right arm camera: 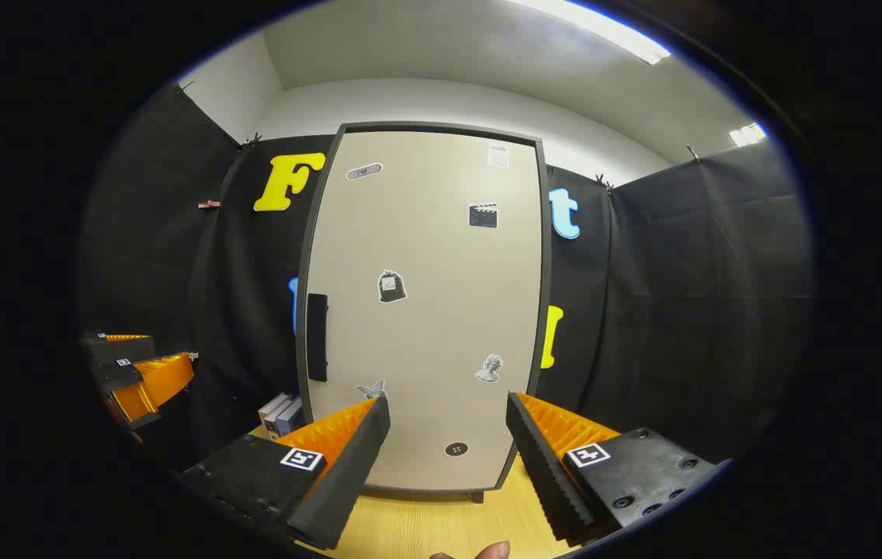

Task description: Open the cabinet door with the right hand, grasp the bottle in the cabinet with the left hand and place it on the coaster, then close the cabinet door with the right hand.

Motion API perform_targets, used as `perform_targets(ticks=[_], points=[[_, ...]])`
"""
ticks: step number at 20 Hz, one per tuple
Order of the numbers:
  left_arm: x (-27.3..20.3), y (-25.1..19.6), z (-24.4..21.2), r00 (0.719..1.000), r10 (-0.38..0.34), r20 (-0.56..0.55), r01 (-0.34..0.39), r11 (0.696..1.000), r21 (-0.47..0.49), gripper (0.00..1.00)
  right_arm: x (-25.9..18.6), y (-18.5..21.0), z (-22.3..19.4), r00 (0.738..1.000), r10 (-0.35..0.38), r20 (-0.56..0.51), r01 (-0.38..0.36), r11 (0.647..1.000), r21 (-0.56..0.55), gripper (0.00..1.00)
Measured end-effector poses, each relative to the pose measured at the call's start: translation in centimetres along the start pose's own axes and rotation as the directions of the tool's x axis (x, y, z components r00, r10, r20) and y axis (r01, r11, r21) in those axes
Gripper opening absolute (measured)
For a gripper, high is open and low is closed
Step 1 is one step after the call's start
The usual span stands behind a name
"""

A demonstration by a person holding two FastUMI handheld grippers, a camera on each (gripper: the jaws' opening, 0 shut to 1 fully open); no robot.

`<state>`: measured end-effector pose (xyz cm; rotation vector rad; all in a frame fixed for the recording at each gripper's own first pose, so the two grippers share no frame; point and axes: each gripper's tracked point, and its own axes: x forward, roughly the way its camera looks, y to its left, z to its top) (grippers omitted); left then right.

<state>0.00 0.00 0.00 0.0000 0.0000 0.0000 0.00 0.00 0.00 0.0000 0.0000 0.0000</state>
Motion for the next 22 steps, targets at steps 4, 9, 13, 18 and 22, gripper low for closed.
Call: perform_targets(ticks=[4,9,13,18,22], points=[[0.1,0.4,0.3,1.0,-0.005,0.008,0.005,1.0,0.005,0.94,-0.1,0.5,-0.1,1.0,0.002,-0.002,-0.002,1.0,0.014,0.98],[0.0,0.8,0.3,1.0,-0.004,0.008,0.004,1.0,0.007,0.94,0.0,0.7,0.2,1.0,-0.001,0.007,0.001,1.0,0.013,0.98],[-0.1,0.7,0.5,1.0,-0.007,0.01,0.007,1.0,0.014,0.94,0.0,0.5,0.3,1.0,-0.005,0.006,0.005,1.0,0.018,0.98],[-0.2,0.8,0.6,1.0,-0.005,0.013,0.005,1.0,0.009,0.94,0.0,0.5,0.4,1.0,-0.003,0.003,0.003,1.0,0.018,0.98],[-0.1,1.4,0.7,1.0,0.008,0.016,-0.008,1.0,0.014,0.94,0.4,1.3,0.5,1.0,0.014,-0.002,-0.014,1.0,0.027,0.98]])
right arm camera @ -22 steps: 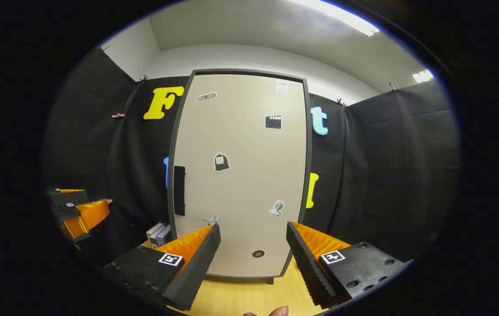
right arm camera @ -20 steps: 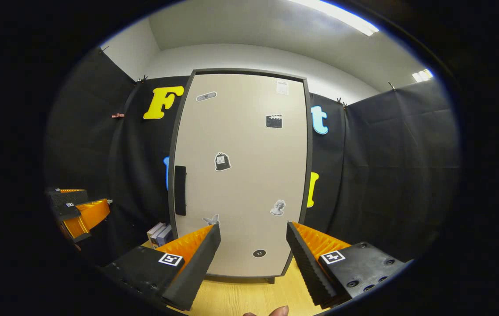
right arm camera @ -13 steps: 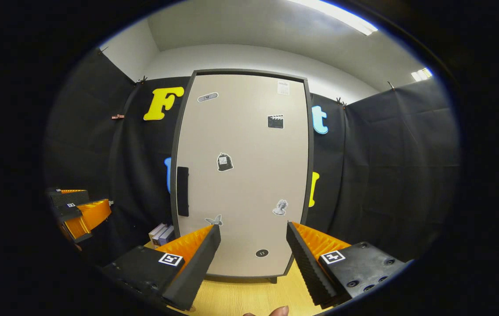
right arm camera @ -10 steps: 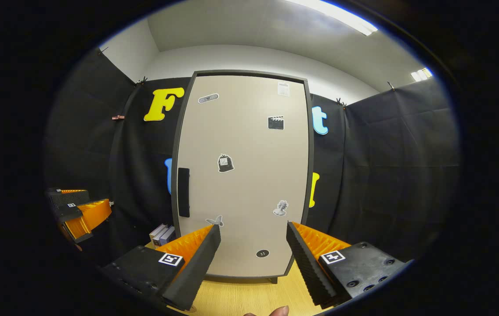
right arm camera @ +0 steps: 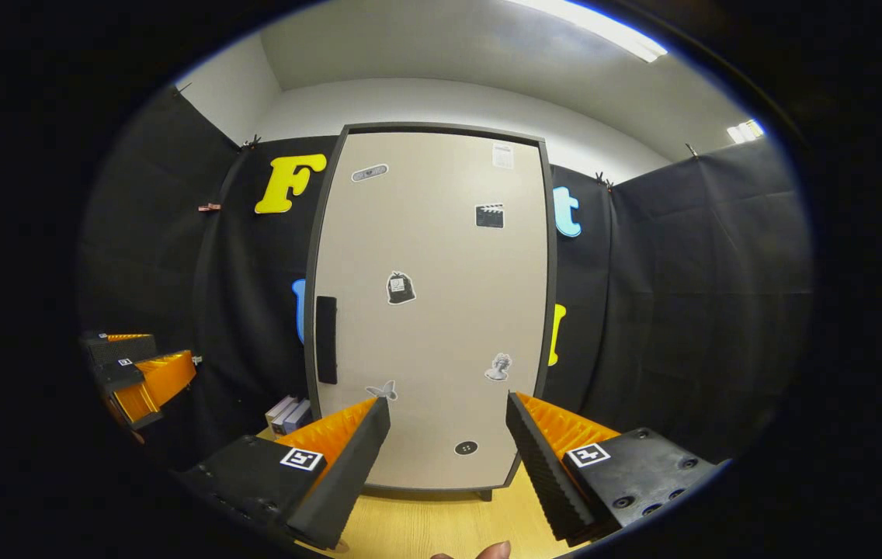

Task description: Open the cabinet door with the right hand, grasp the bottle in the cabinet with the left hand and place it on the coaster, then close the cabinet door with the right hand.

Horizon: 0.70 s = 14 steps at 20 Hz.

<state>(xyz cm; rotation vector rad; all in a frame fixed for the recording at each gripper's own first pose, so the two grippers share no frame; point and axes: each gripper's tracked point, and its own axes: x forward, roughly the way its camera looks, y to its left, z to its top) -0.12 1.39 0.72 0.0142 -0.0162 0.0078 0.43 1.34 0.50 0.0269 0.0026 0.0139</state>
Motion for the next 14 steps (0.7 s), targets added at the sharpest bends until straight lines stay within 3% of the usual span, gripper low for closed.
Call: perform_targets(ticks=[14], points=[[-0.2,4.0,-1.2,0.999,0.048,-0.022,-0.048,0.999,0.0,0.95,9.0,11.8,2.5,0.987,0.154,0.041,-0.155,0.988,0.024,0.97]])
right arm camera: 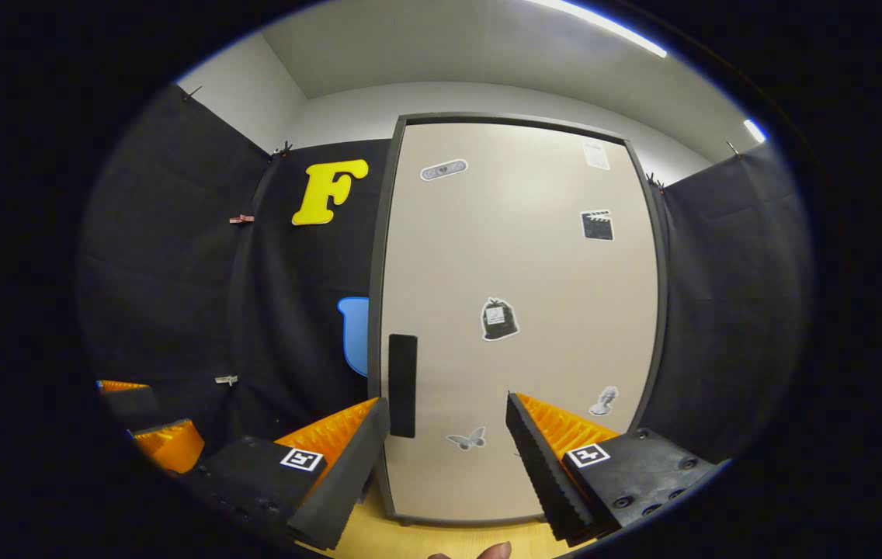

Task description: Open the cabinet door with the right hand, grasp the bottle in the cabinet with the left hand and place it on the coaster, then close the cabinet door with the right hand.

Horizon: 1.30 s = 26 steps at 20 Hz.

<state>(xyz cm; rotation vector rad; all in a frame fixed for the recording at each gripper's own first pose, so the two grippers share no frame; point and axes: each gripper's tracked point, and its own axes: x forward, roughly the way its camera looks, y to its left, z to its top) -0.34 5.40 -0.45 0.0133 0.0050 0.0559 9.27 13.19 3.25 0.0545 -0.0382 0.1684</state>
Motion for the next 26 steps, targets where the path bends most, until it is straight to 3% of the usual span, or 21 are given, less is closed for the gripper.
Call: perform_targets(ticks=[11,16,17,18,19,21,22,25,26], points=[[0.2,2.6,-1.6,0.998,0.059,-0.025,-0.06,0.998,-0.027,0.95,9.2,2.8,-3.5,0.999,-0.019,-0.036,0.02,1.0,0.013,0.97],[0.5,2.8,-1.8,0.997,0.074,-0.032,-0.075,0.997,-0.026,0.94,11.1,3.2,-4.9,0.997,-0.022,-0.078,0.027,0.997,0.066,0.9],[0.5,2.8,-1.8,0.997,0.075,-0.032,-0.076,0.997,-0.025,0.95,11.3,2.9,-4.8,0.997,-0.036,-0.072,0.04,0.998,0.058,0.83],[0.4,2.7,-1.8,0.997,0.077,-0.032,-0.077,0.997,-0.023,0.95,11.3,3.1,-4.8,0.997,-0.034,-0.069,0.038,0.998,0.056,0.62],[0.5,2.6,-1.8,0.996,0.077,-0.033,-0.078,0.997,-0.022,0.94,11.3,3.4,-5.0,0.997,-0.027,-0.073,0.031,0.998,0.054,0.55],[0.3,2.6,-1.7,0.996,0.078,-0.033,-0.079,0.997,-0.02,0.95,12.0,3.2,-6.2,0.996,-0.033,-0.077,0.036,0.999,0.04,0.54],[0.2,2.6,-1.8,0.996,0.08,-0.034,-0.081,0.997,-0.018,0.95,11.4,3.4,-5.4,0.996,-0.037,-0.078,0.041,0.998,0.04,0.34],[-0.2,2.4,-1.8,0.996,0.084,-0.04,-0.085,0.996,-0.018,0.95,11.2,3.5,-5.5,0.996,-0.016,-0.084,0.022,0.997,0.071,0.27],[-0.6,2.4,-1.8,0.995,0.086,-0.04,-0.087,0.996,-0.018,0.95,11.2,3.6,-5.5,0.996,0.0,-0.086,0.007,0.997,0.074,0.21]])
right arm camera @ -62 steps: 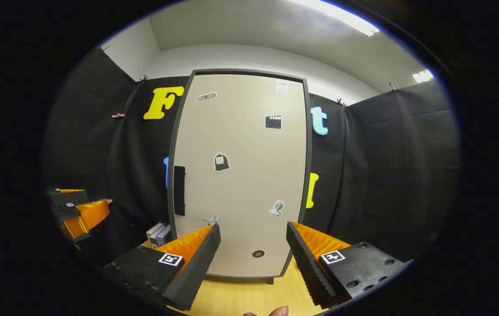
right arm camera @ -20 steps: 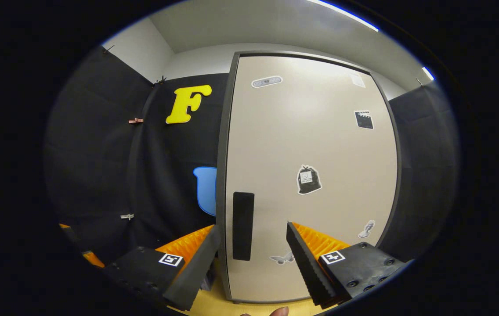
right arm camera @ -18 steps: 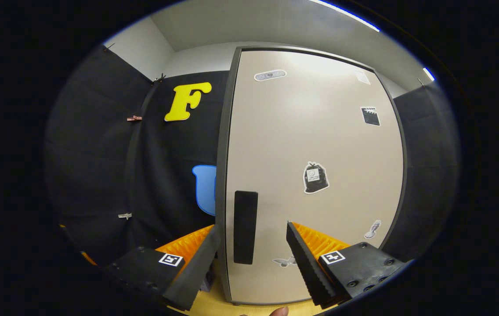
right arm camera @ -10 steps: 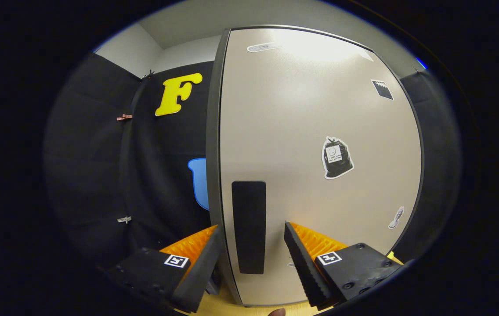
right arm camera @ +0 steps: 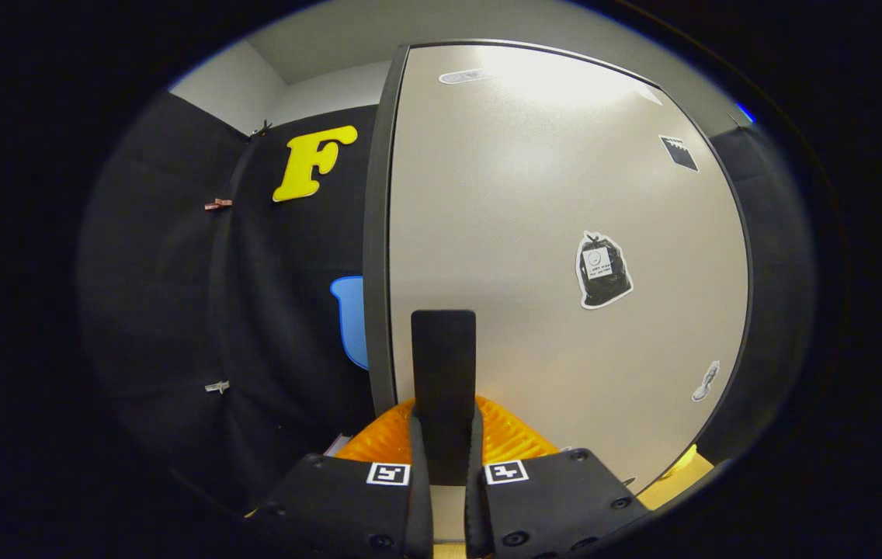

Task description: Open the cabinet door with the right hand, grasp the bottle in the cabinet with the left hand and place it on the coaster, then close the cabinet door with the right hand.

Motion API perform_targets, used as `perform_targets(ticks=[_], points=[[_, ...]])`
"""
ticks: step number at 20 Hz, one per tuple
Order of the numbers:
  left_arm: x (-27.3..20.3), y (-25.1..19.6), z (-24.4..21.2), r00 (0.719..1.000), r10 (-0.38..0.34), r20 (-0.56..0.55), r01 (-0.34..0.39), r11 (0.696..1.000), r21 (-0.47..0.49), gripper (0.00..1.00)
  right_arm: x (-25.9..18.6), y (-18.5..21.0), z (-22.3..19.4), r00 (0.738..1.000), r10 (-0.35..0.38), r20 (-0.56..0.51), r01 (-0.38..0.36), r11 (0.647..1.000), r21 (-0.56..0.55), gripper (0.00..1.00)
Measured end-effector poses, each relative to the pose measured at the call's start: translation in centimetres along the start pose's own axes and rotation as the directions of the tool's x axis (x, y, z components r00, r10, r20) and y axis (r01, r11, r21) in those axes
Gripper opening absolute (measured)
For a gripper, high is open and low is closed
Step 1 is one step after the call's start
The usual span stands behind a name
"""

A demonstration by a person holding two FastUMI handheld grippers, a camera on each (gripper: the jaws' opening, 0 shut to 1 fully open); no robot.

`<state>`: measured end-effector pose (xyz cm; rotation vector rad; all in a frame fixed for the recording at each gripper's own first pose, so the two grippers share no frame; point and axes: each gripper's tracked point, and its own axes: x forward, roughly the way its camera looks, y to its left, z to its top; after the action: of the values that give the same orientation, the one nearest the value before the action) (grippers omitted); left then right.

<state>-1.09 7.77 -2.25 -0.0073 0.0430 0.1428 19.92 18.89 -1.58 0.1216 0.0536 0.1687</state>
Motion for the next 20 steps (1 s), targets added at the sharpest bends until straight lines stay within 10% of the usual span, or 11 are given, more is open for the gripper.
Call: perform_targets(ticks=[20], points=[[-5.2,-4.5,1.2,0.999,-0.047,0.027,0.047,0.999,-0.004,0.95,-14.2,-3.0,1.6,0.982,0.186,-0.025,-0.186,0.982,0.02,0.2]])
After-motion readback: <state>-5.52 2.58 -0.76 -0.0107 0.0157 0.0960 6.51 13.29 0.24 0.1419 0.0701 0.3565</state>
